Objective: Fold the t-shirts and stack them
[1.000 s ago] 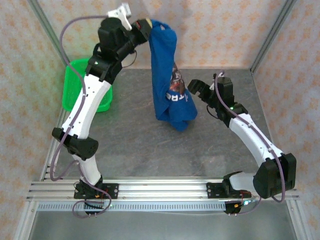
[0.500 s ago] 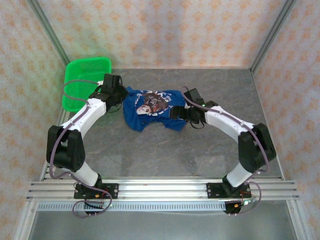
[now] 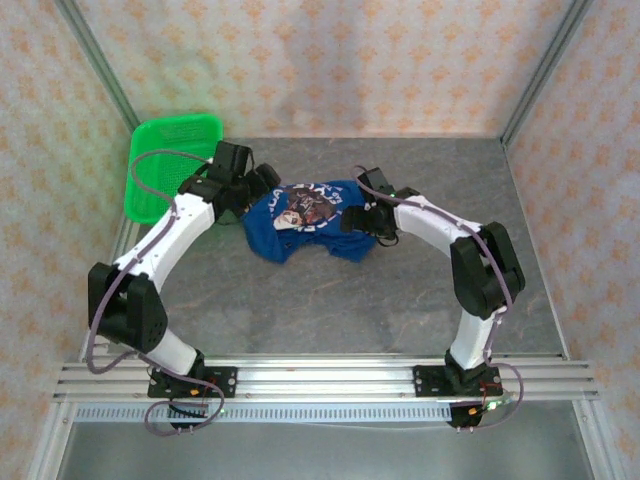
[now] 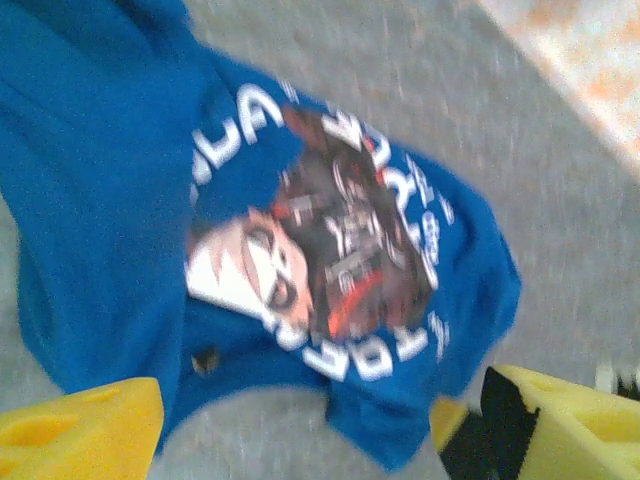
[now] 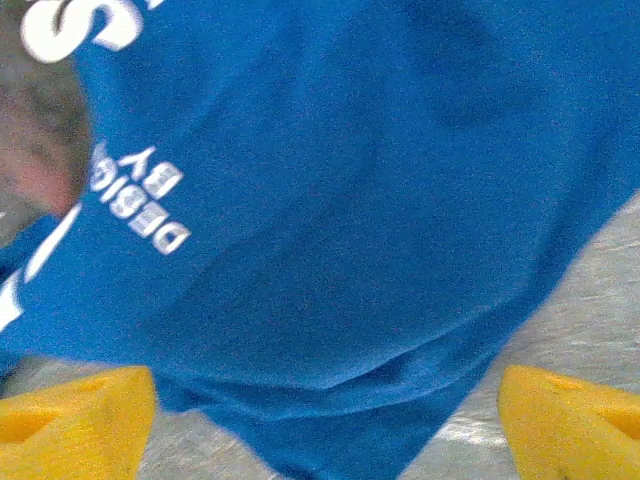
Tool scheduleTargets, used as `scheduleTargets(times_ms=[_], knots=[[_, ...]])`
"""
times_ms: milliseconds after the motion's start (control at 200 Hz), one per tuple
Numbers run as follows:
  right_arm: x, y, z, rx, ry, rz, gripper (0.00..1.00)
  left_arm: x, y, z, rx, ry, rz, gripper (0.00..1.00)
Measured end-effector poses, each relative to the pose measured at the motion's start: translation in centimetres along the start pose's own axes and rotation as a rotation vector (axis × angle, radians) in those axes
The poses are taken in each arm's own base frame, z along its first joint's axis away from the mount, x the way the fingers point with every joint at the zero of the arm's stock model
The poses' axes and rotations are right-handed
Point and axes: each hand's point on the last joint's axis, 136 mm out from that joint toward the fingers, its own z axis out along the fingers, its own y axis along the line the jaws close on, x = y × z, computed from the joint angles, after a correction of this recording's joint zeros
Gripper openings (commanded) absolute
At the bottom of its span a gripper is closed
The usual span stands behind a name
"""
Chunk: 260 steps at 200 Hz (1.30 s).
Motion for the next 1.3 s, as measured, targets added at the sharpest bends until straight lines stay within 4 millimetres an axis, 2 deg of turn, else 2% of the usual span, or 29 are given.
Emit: scheduleTargets(times_ms=[90, 220, 300, 370, 490, 605, 695, 850, 925, 985, 1110, 1180, 1235, 1300], knots=[[1.0, 2.1, -0.2, -0.108, 0.052, -0.001, 0.88, 2.9, 1.0, -0.2, -0.017, 0.060, 0.026, 0.83], [3.1, 6.4, -1.1, -0.255, 0.137, -0.039, 0.88, 5.2, 5.6, 1.4, -0.129, 0.129, 0.000, 0.82], [3.6, 9.5, -1.7, -0.317, 0.161, -0.058, 0.84, 5.2, 7.0, 2.5, -0.172, 0.147, -0.017, 0.81], [3.7, 11.8, -1.5, -0.355, 0.175, -0.049, 0.82, 4.7, 7.9, 3.3, -0.194, 0.148, -0.038, 0.81], [2.9, 12.9, 0.9, -0.359, 0.193, 0.049, 0.72, 3.2, 8.4, 3.4, -0.188, 0.118, -0.052, 0.81], [3.3, 11.7, 4.4, -0.294, 0.229, 0.166, 0.65, 2.1, 8.2, 3.0, -0.162, 0.084, -0.040, 0.82], [3.8, 10.4, 6.7, -0.226, 0.242, 0.245, 0.58, 1.0, 7.4, 1.8, -0.120, 0.042, -0.032, 0.82], [2.7, 9.7, 7.3, -0.178, 0.186, 0.304, 0.39, -0.6, 6.3, -0.4, -0.060, -0.027, -0.022, 0.82], [2.2, 8.7, 7.5, -0.127, 0.149, 0.320, 0.24, -0.9, 6.2, -1.0, -0.047, -0.046, -0.024, 0.82], [1.9, 7.6, 7.6, -0.082, 0.127, 0.323, 0.18, -0.8, 6.4, -1.0, -0.045, -0.048, -0.025, 0.81], [0.9, 4.3, 7.3, 0.022, 0.077, 0.320, 0.13, 0.3, 7.6, -0.2, -0.066, -0.026, -0.027, 0.81], [0.2, 1.1, 6.3, 0.101, 0.038, 0.312, 0.13, 1.0, 8.4, 0.3, -0.085, -0.009, -0.030, 0.81], [-0.1, -2.2, 5.1, 0.179, 0.009, 0.303, 0.14, 1.4, 8.8, 0.6, -0.090, 0.001, -0.031, 0.81], [-0.7, -5.4, 3.7, 0.253, -0.020, 0.291, 0.20, 1.7, 9.0, 0.8, -0.089, 0.005, -0.029, 0.81]])
